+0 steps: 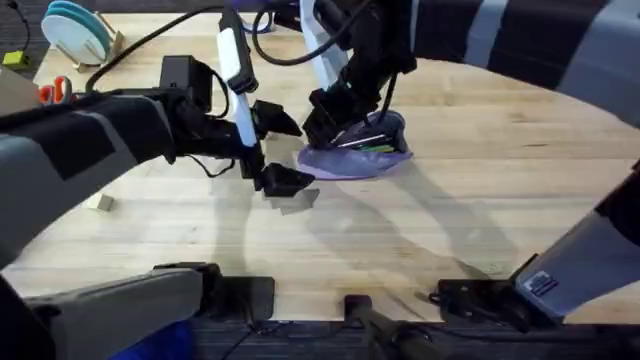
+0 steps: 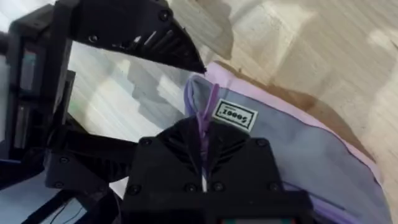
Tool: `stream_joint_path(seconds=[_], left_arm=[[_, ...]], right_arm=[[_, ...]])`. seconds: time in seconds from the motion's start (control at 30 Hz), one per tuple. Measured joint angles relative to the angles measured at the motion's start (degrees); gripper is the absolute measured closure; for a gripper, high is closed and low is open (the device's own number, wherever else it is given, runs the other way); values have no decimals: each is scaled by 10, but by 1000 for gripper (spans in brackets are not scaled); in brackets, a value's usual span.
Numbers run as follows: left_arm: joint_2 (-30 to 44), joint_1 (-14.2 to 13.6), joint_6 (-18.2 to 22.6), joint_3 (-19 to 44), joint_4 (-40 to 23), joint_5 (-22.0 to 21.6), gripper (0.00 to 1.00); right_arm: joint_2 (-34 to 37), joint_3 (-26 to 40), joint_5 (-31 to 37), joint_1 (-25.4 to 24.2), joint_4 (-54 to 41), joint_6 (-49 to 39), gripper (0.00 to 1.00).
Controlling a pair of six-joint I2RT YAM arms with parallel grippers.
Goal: Unzip the bag, pick up the pens from the table one at a time and place them inside, then zip the bag closed.
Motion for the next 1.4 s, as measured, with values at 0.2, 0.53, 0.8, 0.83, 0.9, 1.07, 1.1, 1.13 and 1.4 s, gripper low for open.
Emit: stream_joint_path(seconds=[0.2, 0.53, 0.8, 0.83, 0.9, 1.07, 1.1, 1.13, 1.4], left_arm=[[0, 0, 0, 0, 0, 0, 7], [0, 0, 0, 0, 0, 0, 7], [0, 0, 0, 0, 0, 0, 7], [0, 0, 0, 0, 0, 0, 7], [0, 0, 0, 0, 0, 0, 7], [0, 0, 0, 0, 0, 0, 7], [0, 0, 0, 0, 0, 0, 7], [0, 0, 0, 0, 0, 0, 7], [0, 0, 0, 0, 0, 0, 7]], right_arm=[[0, 1, 0, 0, -6, 0, 970], [-16, 3, -2, -14, -16, 0, 970], [-75, 3, 10, -42, -23, 0, 970], [-79, 3, 12, -43, -23, 0, 970], [-88, 3, 16, -43, -24, 0, 970], [-99, 3, 17, -43, -24, 0, 970], [-99, 3, 17, -43, -24, 0, 970], [-99, 3, 17, -43, -24, 0, 970], [-99, 3, 17, -44, -24, 0, 970]])
